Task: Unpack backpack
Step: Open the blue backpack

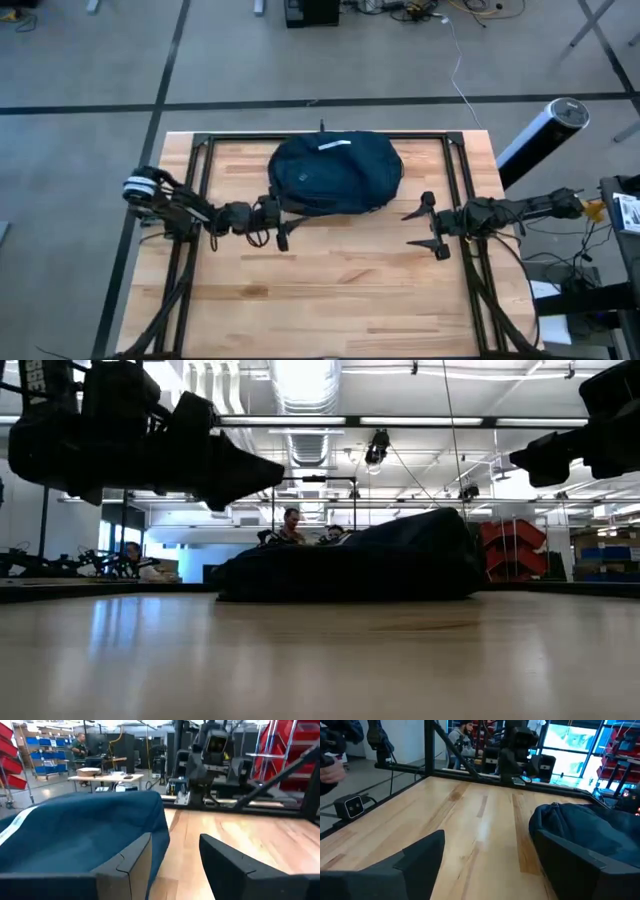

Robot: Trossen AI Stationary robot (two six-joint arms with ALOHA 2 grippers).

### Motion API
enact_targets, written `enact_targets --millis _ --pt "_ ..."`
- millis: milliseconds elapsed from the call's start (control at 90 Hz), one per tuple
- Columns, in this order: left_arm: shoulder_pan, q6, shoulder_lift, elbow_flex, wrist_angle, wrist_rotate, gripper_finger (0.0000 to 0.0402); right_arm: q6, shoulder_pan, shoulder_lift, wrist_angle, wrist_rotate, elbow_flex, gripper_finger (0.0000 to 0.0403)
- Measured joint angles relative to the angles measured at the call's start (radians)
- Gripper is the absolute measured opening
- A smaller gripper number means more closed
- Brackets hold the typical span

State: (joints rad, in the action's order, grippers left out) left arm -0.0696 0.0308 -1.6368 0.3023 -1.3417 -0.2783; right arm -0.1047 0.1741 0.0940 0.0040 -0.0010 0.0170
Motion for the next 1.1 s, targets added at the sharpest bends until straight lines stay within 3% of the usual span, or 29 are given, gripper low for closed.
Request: enact_targets --millis 478,733,1100 --pt "0.002 -0.063 0.02 0.097 0.036 -0.029 0.0155 0.0 0.0 0.0 0.0 0.0 0.0 0.0283" --pt "0.005 -0.071 0.065 0.132 0.192 0.028 0.0155 0.0 0.0 0.0 0.0 0.0 0.0 0.0299" --pt "0.001 -0.053 0.082 0.184 0.263 0.026 0.0155 0.0 0.0 0.0 0.0 0.0 0.0 0.0308"
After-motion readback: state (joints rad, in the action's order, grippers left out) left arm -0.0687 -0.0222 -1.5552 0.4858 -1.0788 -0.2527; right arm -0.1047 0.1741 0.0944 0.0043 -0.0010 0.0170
